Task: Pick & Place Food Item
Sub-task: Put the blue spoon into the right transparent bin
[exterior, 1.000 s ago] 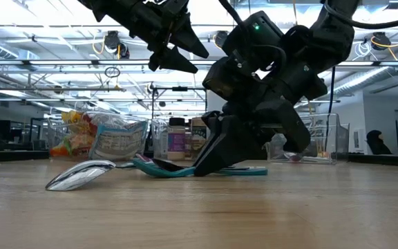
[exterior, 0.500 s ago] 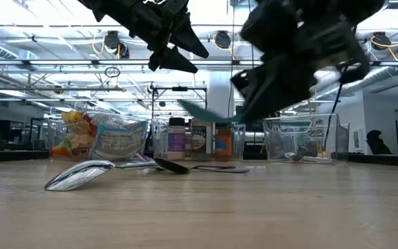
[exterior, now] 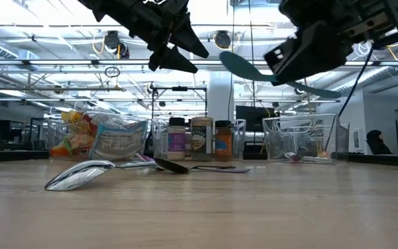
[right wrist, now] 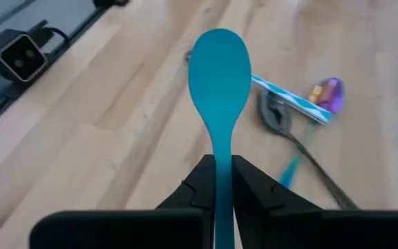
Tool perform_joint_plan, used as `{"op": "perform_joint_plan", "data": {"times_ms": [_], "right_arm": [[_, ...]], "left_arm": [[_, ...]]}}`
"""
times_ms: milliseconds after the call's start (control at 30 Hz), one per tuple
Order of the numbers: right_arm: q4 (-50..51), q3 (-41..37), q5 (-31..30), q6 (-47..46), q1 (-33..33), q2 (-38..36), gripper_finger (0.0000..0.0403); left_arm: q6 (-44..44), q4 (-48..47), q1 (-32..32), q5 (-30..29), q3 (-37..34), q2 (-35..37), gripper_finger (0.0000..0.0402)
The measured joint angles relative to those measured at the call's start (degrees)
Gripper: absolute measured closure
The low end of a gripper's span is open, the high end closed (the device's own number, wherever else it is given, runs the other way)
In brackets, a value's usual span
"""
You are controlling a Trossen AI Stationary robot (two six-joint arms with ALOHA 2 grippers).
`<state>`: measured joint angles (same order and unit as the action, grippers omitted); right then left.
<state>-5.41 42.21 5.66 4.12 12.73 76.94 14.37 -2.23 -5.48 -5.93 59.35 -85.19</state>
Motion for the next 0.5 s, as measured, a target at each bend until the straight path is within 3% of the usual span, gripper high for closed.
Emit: {"op": "perform_joint_plan", "data": {"times_ms": [500], "right_arm": [[1.0,-13.9,-5.1,-4.5,-5.2,-25.4,0.0388]], "left_arm": [[0.0,0.0,0.0,0.0,0.0,0.0,0.0117]]}}
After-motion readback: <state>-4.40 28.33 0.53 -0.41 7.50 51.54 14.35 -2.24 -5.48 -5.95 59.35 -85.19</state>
